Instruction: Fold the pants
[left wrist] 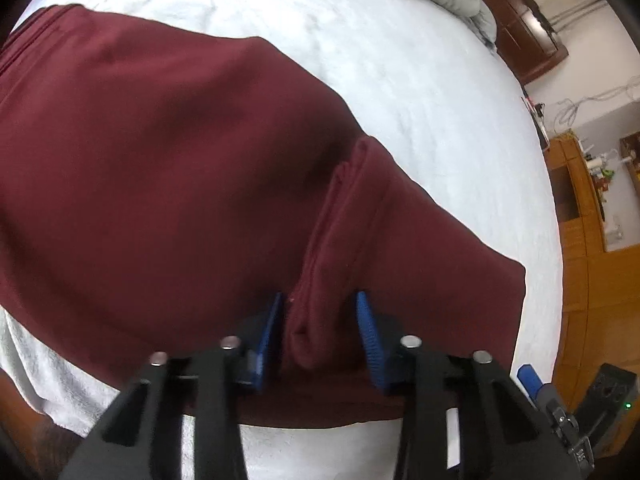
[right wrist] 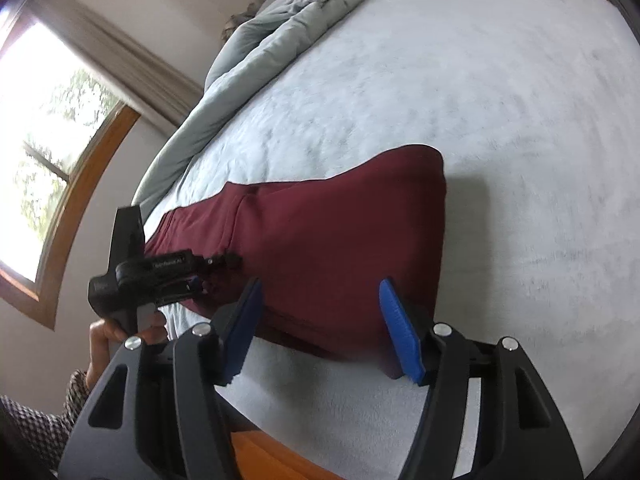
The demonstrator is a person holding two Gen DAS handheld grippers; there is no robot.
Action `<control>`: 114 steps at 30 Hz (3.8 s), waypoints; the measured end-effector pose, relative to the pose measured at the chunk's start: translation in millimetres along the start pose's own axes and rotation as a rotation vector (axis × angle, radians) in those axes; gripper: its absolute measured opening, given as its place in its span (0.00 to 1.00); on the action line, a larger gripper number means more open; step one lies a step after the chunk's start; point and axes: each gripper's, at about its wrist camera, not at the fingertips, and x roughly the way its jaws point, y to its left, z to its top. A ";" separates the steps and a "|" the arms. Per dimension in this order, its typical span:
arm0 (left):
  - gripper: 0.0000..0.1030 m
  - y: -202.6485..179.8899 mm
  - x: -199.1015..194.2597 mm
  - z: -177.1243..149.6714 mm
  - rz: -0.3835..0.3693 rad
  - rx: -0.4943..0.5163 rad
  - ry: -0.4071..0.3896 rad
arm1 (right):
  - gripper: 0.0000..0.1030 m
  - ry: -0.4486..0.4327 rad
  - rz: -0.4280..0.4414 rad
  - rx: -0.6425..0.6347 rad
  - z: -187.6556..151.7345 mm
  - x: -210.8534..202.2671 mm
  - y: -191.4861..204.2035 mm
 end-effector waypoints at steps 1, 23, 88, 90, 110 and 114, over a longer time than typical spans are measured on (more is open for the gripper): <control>0.29 -0.4 -1.5 0.5 -0.002 0.001 -0.002 | 0.61 0.000 -0.001 0.002 -0.1 0.8 -1.2; 0.52 45.5 -37.9 6.7 -0.001 0.022 -0.110 | 0.78 0.094 0.103 0.227 13.1 25.7 -45.9; 0.76 267.5 -104.6 82.4 -0.181 -0.553 -0.318 | 0.55 0.172 -0.079 -0.036 7.5 72.1 19.2; 0.64 257.5 -106.9 89.6 -0.158 -0.561 -0.336 | 0.55 0.173 -0.078 -0.040 7.3 72.4 18.9; 0.22 233.4 -112.6 96.1 -0.200 -0.571 -0.390 | 0.57 0.165 -0.022 -0.008 6.1 68.1 9.6; 0.21 189.2 -131.4 98.5 -0.187 -0.428 -0.452 | 0.57 0.143 -0.032 -0.032 5.2 59.7 13.4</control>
